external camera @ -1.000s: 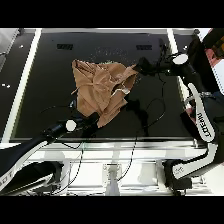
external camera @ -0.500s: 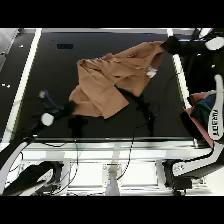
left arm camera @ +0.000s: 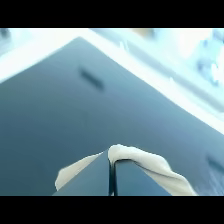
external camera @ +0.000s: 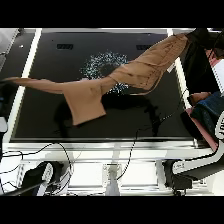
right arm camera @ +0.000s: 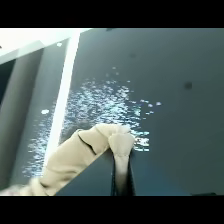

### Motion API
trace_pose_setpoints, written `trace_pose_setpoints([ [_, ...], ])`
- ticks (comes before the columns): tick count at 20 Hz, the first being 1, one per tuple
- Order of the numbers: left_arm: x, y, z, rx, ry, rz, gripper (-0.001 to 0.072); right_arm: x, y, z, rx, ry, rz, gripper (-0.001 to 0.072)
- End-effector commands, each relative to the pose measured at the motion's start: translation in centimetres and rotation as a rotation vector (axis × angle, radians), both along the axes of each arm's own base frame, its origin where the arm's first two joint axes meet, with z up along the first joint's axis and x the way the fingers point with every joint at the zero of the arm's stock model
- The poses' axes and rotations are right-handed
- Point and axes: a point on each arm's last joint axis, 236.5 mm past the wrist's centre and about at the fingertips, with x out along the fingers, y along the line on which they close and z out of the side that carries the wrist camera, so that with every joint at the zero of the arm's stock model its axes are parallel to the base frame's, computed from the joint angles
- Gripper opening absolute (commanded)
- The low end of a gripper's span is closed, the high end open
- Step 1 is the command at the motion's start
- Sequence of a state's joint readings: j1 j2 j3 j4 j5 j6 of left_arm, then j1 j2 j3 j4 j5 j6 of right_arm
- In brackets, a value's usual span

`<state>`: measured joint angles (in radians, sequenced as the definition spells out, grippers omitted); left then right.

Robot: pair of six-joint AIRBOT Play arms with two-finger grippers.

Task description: Fold the clothes and pants, and hang the long-sleeved shirts on hangers.

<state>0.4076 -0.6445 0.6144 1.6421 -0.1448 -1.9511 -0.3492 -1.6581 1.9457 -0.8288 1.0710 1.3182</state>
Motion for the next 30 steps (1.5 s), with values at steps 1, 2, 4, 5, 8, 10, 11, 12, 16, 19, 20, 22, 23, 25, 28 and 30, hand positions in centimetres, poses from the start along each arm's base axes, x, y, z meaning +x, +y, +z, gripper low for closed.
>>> trace_pose_setpoints([
  [1, -1.5, 3.5, 2.3, 0.07, -0.06, 0.093, 0.0014, -0.4, -1.8, -0.9, -0.078, 0.03, -0.026, 0.0036],
  [2, -1.1, 3.8, 1.3, 0.059, -0.038, 0.093, 0.0014, -0.4, -2.0, -1.2, -0.092, 0.037, -0.03, 0.0036],
  [4, 0.4, 3.9, -1.3, 0.031, 0.019, 0.078, 0.0014, -0.6, -2.4, -1.8, -0.115, 0.058, -0.032, 0.0036],
  [5, 1.1, 4.0, -2.9, 0.013, 0.053, 0.071, 0.0014, -0.7, -2.6, -2.5, -0.13, 0.078, -0.03, 0.0036],
  [8, 3.0, 4.5, -7.3, -0.038, 0.15, 0.059, 0.0013, -1.8, -4.1, -6.2, -0.205, 0.198, -0.03, 0.0036],
  [10, 4.3, 4.5, -8.8, -0.054, 0.19, 0.045, 0.0014, -3.0, -4.7, -9.5, -0.231, 0.298, -0.023, 0.0037],
  [11, 5.1, 4.2, -8.9, -0.054, 0.194, 0.03, 0.0014, -3.5, -4.7, -10.9, -0.229, 0.334, -0.018, 0.0036],
  [12, 6.1, 3.6, -8.8, -0.051, 0.192, 0.01, 0.0014, -3.9, -4.6, -12.2, -0.219, 0.363, -0.014, 0.0037],
  [16, 8.8, -0.8, -10.1, -0.04, 0.216, -0.106, 0.0015, -4.4, -4.5, -15.4, -0.193, 0.41, -0.022, 0.0037],
  [19, 10.1, -3.9, -12.3, -0.047, 0.26, -0.178, 0.0015, -3.2, -4.9, -16.1, -0.2, 0.365, -0.064, 0.0037],
  [20, 10.3, -4.6, -12.9, -0.05, 0.273, -0.192, 0.0015, -2.6, -5.0, -16.1, -0.206, 0.341, -0.079, 0.0037],
  [22, 10.6, -5.4, -13.9, -0.055, 0.294, -0.212, 0.0016, -1.2, -5.5, -15.4, -0.225, 0.279, -0.114, 0.004],
  [23, 10.7, -5.7, -14.1, -0.056, 0.299, -0.216, 0.0015, -0.5, -5.8, -14.8, -0.231, 0.242, -0.134, 0.0161],
  [25, 10.7, -5.8, -14.4, -0.057, 0.304, -0.219, 0.0015, 0.3, -6.5, -14.1, -0.228, 0.203, -0.176, 0.0637],
  [28, 10.7, -5.7, -14.3, -0.057, 0.303, -0.217, 0.0016, -0.4, -7.6, -13.6, -0.202, 0.218, -0.21, 0.0618],
  [30, 10.7, -5.7, -14.4, -0.057, 0.304, -0.217, 0.0016, -2.1, -7.3, -14.3, -0.185, 0.295, -0.175, 0.0482],
])
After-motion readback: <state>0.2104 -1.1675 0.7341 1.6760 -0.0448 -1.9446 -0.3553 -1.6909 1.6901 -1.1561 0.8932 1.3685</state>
